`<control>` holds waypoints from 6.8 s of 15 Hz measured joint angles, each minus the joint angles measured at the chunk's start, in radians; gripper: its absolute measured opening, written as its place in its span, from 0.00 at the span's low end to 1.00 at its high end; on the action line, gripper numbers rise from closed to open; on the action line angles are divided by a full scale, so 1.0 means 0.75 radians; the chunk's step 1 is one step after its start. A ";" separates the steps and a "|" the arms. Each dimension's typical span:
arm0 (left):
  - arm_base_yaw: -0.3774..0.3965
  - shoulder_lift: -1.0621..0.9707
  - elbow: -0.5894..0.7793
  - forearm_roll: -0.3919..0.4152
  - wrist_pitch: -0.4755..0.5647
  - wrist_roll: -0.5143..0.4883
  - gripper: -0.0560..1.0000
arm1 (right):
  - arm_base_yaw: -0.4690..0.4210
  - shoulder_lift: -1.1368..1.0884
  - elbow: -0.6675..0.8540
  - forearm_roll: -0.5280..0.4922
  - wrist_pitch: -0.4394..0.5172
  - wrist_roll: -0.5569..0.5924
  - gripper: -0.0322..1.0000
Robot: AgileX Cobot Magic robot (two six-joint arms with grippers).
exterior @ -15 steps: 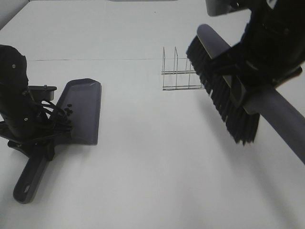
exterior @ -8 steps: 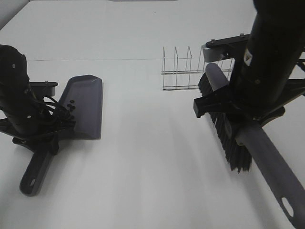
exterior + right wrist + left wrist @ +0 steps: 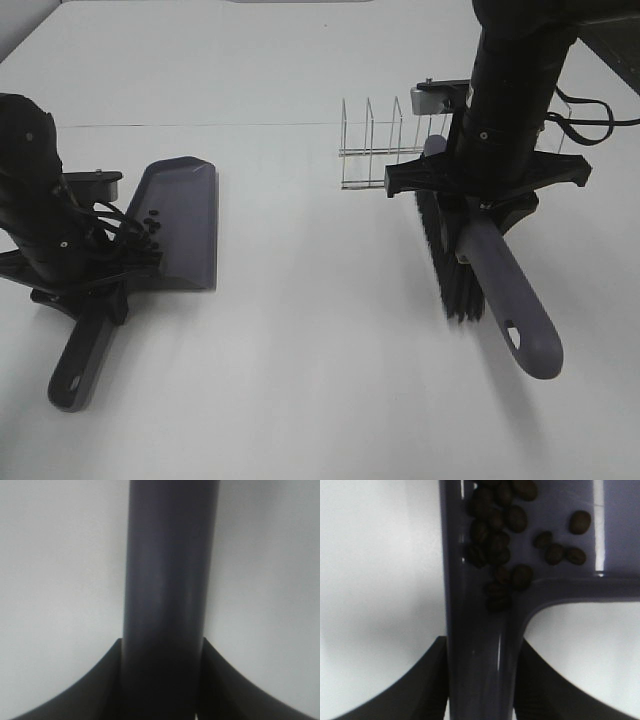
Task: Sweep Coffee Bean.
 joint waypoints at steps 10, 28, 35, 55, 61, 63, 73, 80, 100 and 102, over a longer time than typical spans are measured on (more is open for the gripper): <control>0.000 0.033 -0.019 -0.017 -0.003 0.013 0.37 | 0.000 0.015 -0.004 0.021 -0.001 -0.088 0.31; 0.000 -0.528 -0.019 0.127 0.163 -0.016 0.72 | 0.000 0.383 -0.489 -0.073 0.189 -0.121 0.31; 0.000 -0.529 -0.019 0.136 0.217 -0.021 0.72 | -0.092 0.477 -0.656 0.059 0.200 -0.168 0.32; 0.000 -0.529 -0.019 0.127 0.277 -0.161 0.72 | -0.119 0.524 -0.656 0.032 -0.360 -0.240 0.31; 0.000 -0.529 -0.019 0.127 0.277 -0.165 0.72 | -0.120 0.551 -0.695 0.052 -0.313 -0.297 0.31; 0.000 -0.529 -0.019 0.127 0.277 -0.165 0.72 | -0.120 0.559 -0.733 0.060 -0.279 -0.303 0.37; 0.000 -0.529 -0.023 0.141 0.279 -0.164 0.72 | -0.120 0.467 -0.841 0.097 -0.077 -0.324 0.77; 0.000 -0.529 -0.271 0.289 0.301 -0.096 0.72 | -0.127 0.305 -0.841 0.097 0.169 -0.407 0.77; 0.343 -1.049 0.129 0.195 0.356 0.117 0.72 | -0.263 -0.448 -0.089 -0.073 0.179 -0.443 0.77; 0.343 -1.201 0.275 0.195 0.336 0.115 0.72 | -0.263 -0.588 0.103 -0.079 0.103 -0.443 0.77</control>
